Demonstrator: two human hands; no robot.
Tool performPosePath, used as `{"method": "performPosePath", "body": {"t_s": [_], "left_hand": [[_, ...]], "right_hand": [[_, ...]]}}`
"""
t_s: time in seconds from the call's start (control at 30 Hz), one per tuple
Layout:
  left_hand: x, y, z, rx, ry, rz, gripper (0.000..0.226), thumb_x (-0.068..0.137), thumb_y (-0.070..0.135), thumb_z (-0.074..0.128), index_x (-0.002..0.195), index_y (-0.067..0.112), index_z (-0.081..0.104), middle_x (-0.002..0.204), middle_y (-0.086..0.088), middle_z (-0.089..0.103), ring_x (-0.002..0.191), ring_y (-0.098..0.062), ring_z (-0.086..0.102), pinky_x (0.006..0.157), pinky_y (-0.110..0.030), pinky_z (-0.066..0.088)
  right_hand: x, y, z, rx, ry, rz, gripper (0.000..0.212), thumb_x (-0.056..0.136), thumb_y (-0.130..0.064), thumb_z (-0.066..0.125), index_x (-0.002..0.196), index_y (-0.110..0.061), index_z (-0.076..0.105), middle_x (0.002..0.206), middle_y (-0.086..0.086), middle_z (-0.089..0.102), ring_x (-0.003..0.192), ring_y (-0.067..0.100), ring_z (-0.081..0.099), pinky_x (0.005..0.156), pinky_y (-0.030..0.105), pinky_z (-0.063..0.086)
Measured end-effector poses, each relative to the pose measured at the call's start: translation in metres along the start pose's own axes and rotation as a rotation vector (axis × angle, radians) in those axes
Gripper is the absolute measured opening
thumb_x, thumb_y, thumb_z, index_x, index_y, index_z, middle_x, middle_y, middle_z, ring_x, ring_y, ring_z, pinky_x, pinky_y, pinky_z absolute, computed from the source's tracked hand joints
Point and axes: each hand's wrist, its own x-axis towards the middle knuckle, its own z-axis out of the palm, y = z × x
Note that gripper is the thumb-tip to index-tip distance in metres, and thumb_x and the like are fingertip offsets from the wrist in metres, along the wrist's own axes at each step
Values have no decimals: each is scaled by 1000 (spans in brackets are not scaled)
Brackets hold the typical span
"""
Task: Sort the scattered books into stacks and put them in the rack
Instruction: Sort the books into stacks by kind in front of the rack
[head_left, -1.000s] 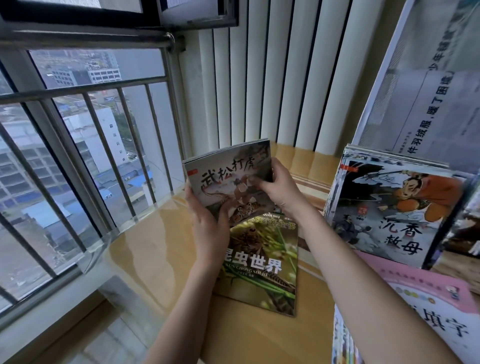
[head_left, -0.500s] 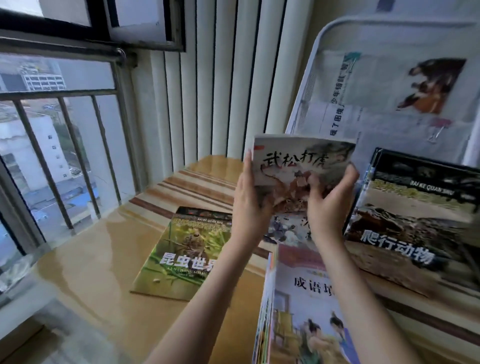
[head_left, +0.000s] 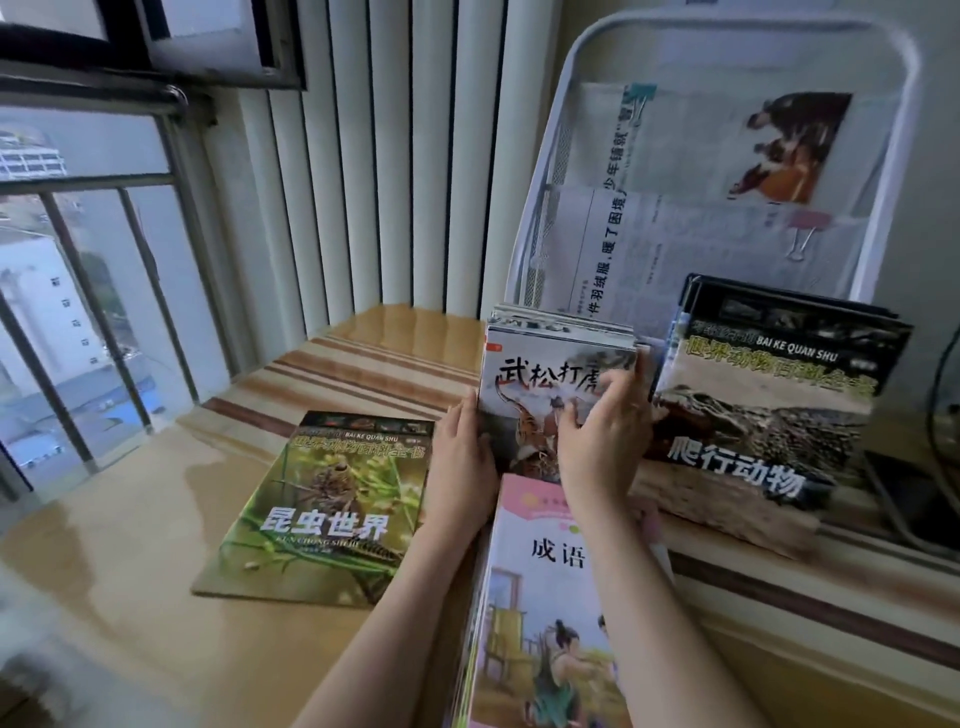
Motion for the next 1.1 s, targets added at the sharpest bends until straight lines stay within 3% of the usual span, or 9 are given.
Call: {"method": "performPosePath", "body": {"t_s": [0.17,0.27,0.4,0.5,0.57,0.63,0.77,0.97,1.1], "left_hand": [[3,-21,-66,508,125,-341,65,87,19,47,147,13,21,151,-16,27,139,-35,21,113,-52,12],[-4,-54,-113,571,-120,-784,81,87,43,46,149,12,4,154,-24,12,141,-43,10,110,-66,8],[-27,-64,-130,650,-135,-668,68,91,44,44,144,6,23,142,-22,39,130,-40,31,102,-50,31],[-30,-66,-144,428,44,-698,56,88,39,52,130,5,40,125,-19,54,117,-38,45,96,-47,36],[-26,-77,-156,-51,163,-801,43,86,35,60,110,0,54,111,-21,62,98,-35,57,89,-45,47],[-26,-78,-167,-281,250,-833,39,88,37,57,95,-2,60,101,-23,66,87,-35,63,86,-47,53],[-32,-51,-177,-143,378,-650,41,100,34,38,99,1,62,98,-16,64,89,-32,60,79,-36,46],[-17,36,-189,-339,514,-118,32,102,30,33,86,11,53,71,7,52,63,1,48,57,-20,38],[3,104,-138,-446,444,103,28,102,29,35,92,8,51,72,5,50,64,-12,50,60,-37,43]], "right_hand": [[-18,-41,-10,173,-346,-371,10,90,-24,54,97,-18,57,64,-8,60,67,17,55,85,36,40],[-44,-82,-5,-71,-724,-426,44,96,-45,37,130,-18,46,86,-1,69,91,20,61,110,42,21],[-92,-106,15,-212,-1145,-305,82,92,-60,36,151,-15,0,122,20,59,124,37,46,111,57,20],[-98,-107,16,-110,-1166,-211,93,85,-62,50,150,-19,-1,123,20,55,112,36,52,92,44,45],[-91,-107,11,136,-1192,-12,94,82,-58,59,148,-20,3,119,11,56,97,27,59,77,36,51],[-86,-107,8,420,-1182,241,88,82,-51,65,145,-19,11,133,8,47,113,26,53,89,34,47],[-80,-112,8,649,-955,469,78,81,-47,67,140,-18,24,142,7,37,126,25,42,94,31,38],[-45,-116,-39,881,-694,256,40,91,-42,54,122,-19,42,112,-4,54,106,17,56,73,22,42],[5,-72,-93,867,-196,159,33,91,-27,59,113,-17,36,107,-5,56,91,1,56,69,10,42]]}}
